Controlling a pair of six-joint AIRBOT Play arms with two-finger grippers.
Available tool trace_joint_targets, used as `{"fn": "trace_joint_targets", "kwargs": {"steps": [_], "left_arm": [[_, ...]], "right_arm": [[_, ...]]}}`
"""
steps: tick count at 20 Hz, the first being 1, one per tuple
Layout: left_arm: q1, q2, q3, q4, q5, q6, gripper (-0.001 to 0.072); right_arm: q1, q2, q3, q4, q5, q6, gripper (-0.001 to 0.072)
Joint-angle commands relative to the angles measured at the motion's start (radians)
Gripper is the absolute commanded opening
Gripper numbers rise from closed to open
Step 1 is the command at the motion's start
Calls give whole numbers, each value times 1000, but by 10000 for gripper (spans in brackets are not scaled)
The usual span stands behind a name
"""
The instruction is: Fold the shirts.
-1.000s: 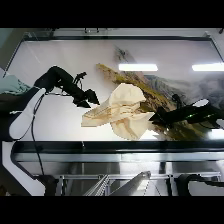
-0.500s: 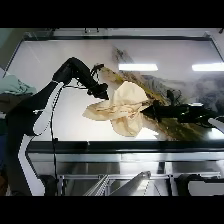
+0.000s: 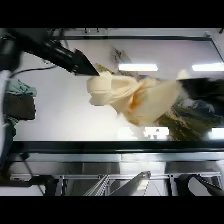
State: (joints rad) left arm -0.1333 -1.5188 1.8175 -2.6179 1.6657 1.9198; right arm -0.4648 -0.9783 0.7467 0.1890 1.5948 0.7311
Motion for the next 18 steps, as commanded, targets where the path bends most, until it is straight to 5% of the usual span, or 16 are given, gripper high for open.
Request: {"fn": "trace_joint_targets", "kwargs": {"steps": [1, 4, 8, 11, 12, 13, 14, 15, 18], "left_arm": [[100, 355, -81, -24, -81, 98, 20], [247, 416, -115, 30, -167, 97, 23], [298, 240, -243, -1, -180, 89, 24], [298, 51, -331, -2, -323, 108, 24], [298, -25, -350, -4, -393, 107, 67], [298, -86, -352, -5, -422, 105, 382], [304, -145, -340, -19, -423, 97, 720], [316, -189, -311, -24, -387, 96, 717], [394, -285, -168, -17, -241, 76, 717]], "right_arm": [[-126, 345, 90, 22, -174, -29, 18], [-42, 373, 211, -294, -575, -24, 18], [220, 50, 216, -302, -731, -130, 18], [372, -275, 260, -301, -1018, -283, 17], [383, -396, 315, -301, -1035, -302, 19], [382, -489, 374, -301, -984, -297, 74], [369, -563, 436, -301, -898, -266, 329], [350, -598, 480, -303, -826, -226, 393], [225, -561, 505, -330, -702, -68, 393]]}}
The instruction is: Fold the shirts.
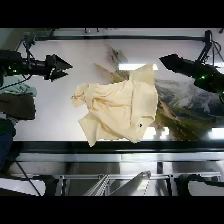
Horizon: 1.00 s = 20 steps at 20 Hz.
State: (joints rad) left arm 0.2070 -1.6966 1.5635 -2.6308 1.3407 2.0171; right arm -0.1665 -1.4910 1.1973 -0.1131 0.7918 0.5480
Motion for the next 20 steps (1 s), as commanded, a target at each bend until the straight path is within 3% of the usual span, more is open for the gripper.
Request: {"fn": "trace_joint_targets", "kwargs": {"steps": [1, 4, 6, 9, 11, 16, 20], "left_arm": [[81, -126, 121, -2, 114, -49, 717], [117, -140, 118, 158, 180, -147, 716], [91, -140, 32, 346, 196, -187, 716], [51, -140, -109, 449, 132, -201, 716], [30, -140, -174, 439, 72, -201, 715], [-62, -165, -216, 351, -31, -201, 713], [-146, -249, -126, 351, -15, -214, 695]], "right_arm": [[-128, -23, 54, -90, 137, 189, 393], [-259, 46, -15, -379, 295, 426, 390], [-295, 94, -172, -495, 295, 482, 389], [-303, 109, -365, -504, 214, 470, 396], [-286, 85, -395, -504, 206, 470, 533], [-219, 67, -394, -457, 126, 470, 529], [-192, 60, -393, -386, 53, 468, 529]]}}
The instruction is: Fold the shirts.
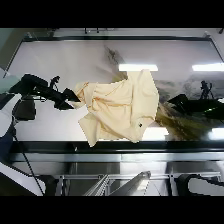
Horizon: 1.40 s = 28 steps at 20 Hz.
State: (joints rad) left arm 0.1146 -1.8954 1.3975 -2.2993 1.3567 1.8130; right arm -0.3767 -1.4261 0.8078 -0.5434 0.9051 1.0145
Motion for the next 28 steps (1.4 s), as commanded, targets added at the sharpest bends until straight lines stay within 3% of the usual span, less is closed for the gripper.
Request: {"fn": "trace_joint_targets", "kwargs": {"steps": [1, 3, 6, 11, 16, 18, 20, 21, 23, 26, 28], "left_arm": [[-68, -69, 70, 19, -27, -16, 596], [-87, -88, 130, 21, -18, -14, 4], [-84, -89, 206, 21, 17, -24, 15], [-62, -89, 311, 18, 163, -46, 15], [-58, -89, 426, 18, 270, -61, 15], [-55, -89, 470, 18, 309, -71, 15], [-52, -66, 497, -32, 322, -79, 15], [-45, -39, 496, -91, 322, -71, 15], [-27, 54, 497, -183, 312, -24, 15], [36, 201, 496, -187, 266, -7, 16], [68, 250, 480, -193, 275, -27, 17]], "right_arm": [[17, -7, 3, 50, -63, -9, 528], [17, -22, 30, 50, -63, -8, 528], [18, -119, 142, 50, -48, 16, 522], [58, -373, 415, 49, 104, 90, 494], [158, -473, 464, 50, 105, 101, 481], [193, -474, 468, 51, 112, 100, 339], [214, -468, 487, 53, 192, 85, 55], [216, -450, 494, 61, 231, 67, 18], [210, -361, 497, 76, 240, 16, 18], [167, -254, 541, 72, 104, 11, 18], [147, -260, 583, 75, 103, 21, 18]]}}
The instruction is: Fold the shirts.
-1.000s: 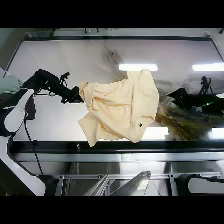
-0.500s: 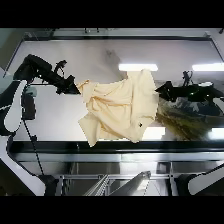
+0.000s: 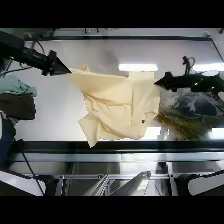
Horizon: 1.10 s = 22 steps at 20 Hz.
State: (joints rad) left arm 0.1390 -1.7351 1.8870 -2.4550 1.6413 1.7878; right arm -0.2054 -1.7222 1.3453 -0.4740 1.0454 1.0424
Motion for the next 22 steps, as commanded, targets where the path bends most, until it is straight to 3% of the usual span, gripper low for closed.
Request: {"fn": "trace_joint_targets", "kwargs": {"steps": [1, 5, 10, 12, 15, 18, 20, 22], "left_arm": [[58, 123, -30, -44, -16, -1, 17], [104, 270, -45, -94, -70, 26, 16], [233, 605, -45, -219, -30, 55, 17], [272, 785, -45, -219, -96, 55, 17], [347, 993, -45, -176, -251, 55, 19], [433, 982, -46, -119, -171, -22, 20], [427, 881, -61, -138, -86, -39, 20], [357, 774, -160, -119, -103, -26, 16]], "right_arm": [[-24, 37, 55, 8, -26, -7, 17], [-19, 125, 69, 32, 154, -73, 17], [-102, 529, 69, 197, 358, -182, 17], [-154, 750, 70, 198, 319, -209, 17], [-216, 984, 85, 135, 79, -231, 17], [-196, 951, 124, 92, 17, -204, 16], [-125, 806, 126, 92, 11, -205, 17], [-28, 599, 126, 92, -21, -226, 16]]}}
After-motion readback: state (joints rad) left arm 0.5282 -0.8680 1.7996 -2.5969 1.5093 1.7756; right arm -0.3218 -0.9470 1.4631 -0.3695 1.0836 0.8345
